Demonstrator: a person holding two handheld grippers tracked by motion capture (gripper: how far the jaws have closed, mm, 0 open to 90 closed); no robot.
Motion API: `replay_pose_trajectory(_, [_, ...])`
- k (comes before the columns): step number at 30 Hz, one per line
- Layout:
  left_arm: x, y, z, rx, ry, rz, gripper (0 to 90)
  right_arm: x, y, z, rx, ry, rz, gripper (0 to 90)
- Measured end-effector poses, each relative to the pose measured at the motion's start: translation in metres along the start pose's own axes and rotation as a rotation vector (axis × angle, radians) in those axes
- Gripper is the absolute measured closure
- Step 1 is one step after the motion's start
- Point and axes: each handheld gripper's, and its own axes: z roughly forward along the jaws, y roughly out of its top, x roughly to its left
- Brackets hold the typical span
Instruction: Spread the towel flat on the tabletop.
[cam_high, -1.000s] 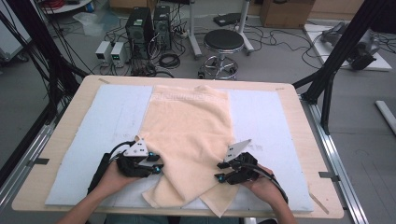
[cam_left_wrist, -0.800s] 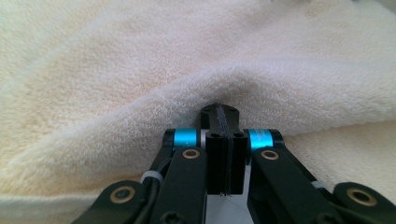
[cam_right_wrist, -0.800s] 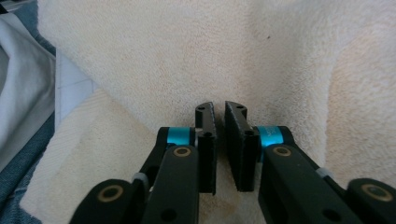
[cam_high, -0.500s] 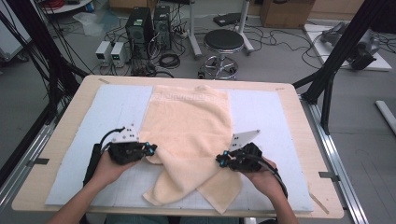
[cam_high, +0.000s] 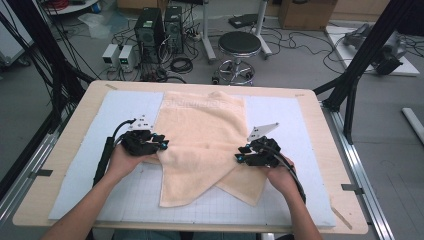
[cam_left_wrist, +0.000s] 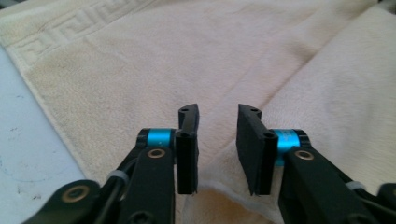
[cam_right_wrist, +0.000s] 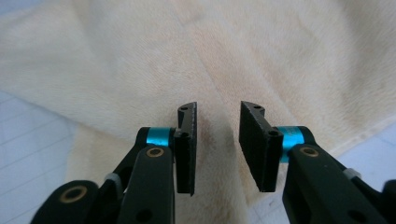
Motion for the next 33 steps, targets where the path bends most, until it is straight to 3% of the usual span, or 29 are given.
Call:
replay_pose_trajectory(5, [-0.012,0.002,-0.023,-0.031,-0.025,0.042,63.7,0.013,-0.003,-0.024,-0.053,0.010,-0.060,63.9])
replay_pose_trajectory(9, [-0.025,0.001,-0.033,-0.054,-0.079,0.061,63.0,0.023,-0.009,-0.033,-0.036,0.037,-0.109,64.5])
replay_pose_trajectory(13, [-0.039,-0.013,-0.019,0.021,-0.145,0.114,63.2,0.028,-0.019,-0.024,0.018,0.063,-0.124,64.2])
replay_pose_trajectory(17, [-0.044,-0.031,0.007,0.092,-0.188,0.099,62.5,0.031,-0.030,0.002,0.078,0.092,-0.122,57.4])
replay_pose_trajectory(19, [-0.046,-0.040,0.021,0.140,-0.205,0.099,59.1,0.034,-0.032,0.013,0.108,0.072,-0.141,57.2])
replay_pose_trajectory(22, [-0.048,-0.044,0.024,0.120,-0.191,0.119,59.0,0.034,-0.034,0.015,0.090,0.055,-0.153,66.0])
replay_pose_trajectory(23, [-0.049,-0.044,0.023,0.121,-0.174,0.132,62.2,0.034,-0.034,0.016,0.090,0.052,-0.146,69.9])
replay_pose_trajectory(25, [-0.050,-0.044,0.024,0.118,-0.169,0.120,68.4,0.034,-0.034,0.017,0.095,0.037,-0.161,75.8])
replay_pose_trajectory(28, [-0.056,-0.046,0.023,0.107,-0.166,0.141,80.7,0.038,-0.032,0.018,0.102,0.022,-0.169,80.1])
replay_pose_trajectory(30, [-0.060,-0.048,0.022,0.098,-0.145,0.151,84.3,0.038,-0.032,0.018,0.097,0.031,-0.160,82.2])
replay_pose_trajectory(33, [-0.059,-0.047,0.022,0.102,-0.150,0.141,85.5,0.033,-0.032,0.018,0.092,0.054,-0.138,83.6])
